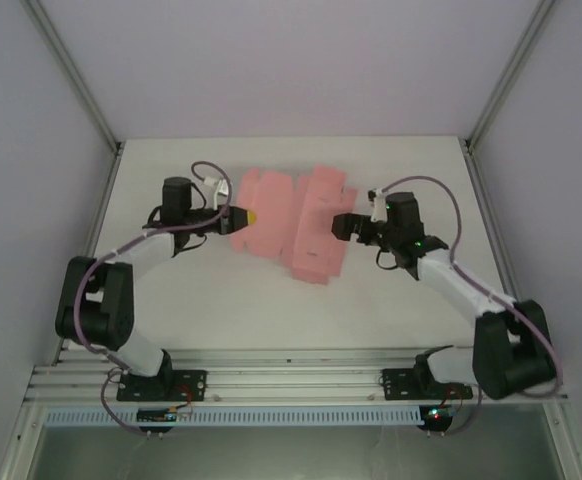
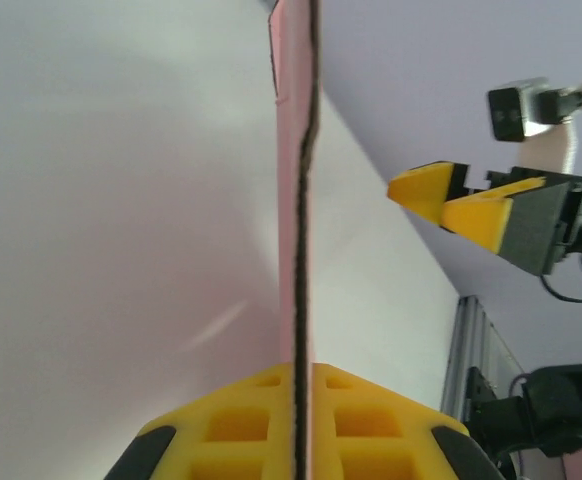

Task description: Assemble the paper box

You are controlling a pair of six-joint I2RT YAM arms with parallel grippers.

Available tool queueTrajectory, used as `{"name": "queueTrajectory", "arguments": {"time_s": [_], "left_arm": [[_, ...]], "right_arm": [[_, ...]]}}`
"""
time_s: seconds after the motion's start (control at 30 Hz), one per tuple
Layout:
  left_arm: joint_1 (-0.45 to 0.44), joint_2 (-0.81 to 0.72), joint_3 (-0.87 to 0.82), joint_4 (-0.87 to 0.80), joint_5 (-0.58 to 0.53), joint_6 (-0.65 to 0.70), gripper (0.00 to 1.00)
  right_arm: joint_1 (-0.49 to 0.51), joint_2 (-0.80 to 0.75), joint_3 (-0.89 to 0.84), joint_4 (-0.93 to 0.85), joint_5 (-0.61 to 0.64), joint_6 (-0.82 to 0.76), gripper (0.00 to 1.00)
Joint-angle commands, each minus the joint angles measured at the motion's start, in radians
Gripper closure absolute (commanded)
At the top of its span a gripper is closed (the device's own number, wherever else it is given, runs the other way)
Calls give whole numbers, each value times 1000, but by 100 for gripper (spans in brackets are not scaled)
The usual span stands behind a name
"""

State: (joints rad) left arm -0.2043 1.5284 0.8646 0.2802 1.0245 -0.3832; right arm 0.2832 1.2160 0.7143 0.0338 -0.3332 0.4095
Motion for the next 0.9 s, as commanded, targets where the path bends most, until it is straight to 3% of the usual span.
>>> {"name": "queueTrajectory", "arguments": {"time_s": [0.0, 0.17, 0.4, 0.5, 0.57, 0.63, 0.8, 0.87], "left_arm": [[-10, -85, -38, 139, 141, 2, 100], [-45, -202, -98, 151, 186, 112, 100], [-91, -344, -125, 187, 160, 66, 100], [-107, -389, -132, 191, 140, 63, 100], [-113, -404, -134, 190, 124, 57, 100], [-116, -412, -136, 185, 117, 57, 100], [-118, -416, -138, 179, 109, 55, 100], [-118, -422, -138, 179, 94, 53, 100]], "right_arm": [[-41, -86, -115, 85, -87, -2, 1], [-148, -184, -268, 235, -268, 28, 3], [-203, -253, -361, 380, -445, -9, 9], [-205, -264, -373, 443, -481, 4, 18], [-206, -265, -374, 460, -504, 9, 36], [-205, -269, -382, 494, -514, 12, 45], [-205, -281, -402, 576, -558, 17, 49], [-206, -295, -398, 558, -555, 14, 56]]}}
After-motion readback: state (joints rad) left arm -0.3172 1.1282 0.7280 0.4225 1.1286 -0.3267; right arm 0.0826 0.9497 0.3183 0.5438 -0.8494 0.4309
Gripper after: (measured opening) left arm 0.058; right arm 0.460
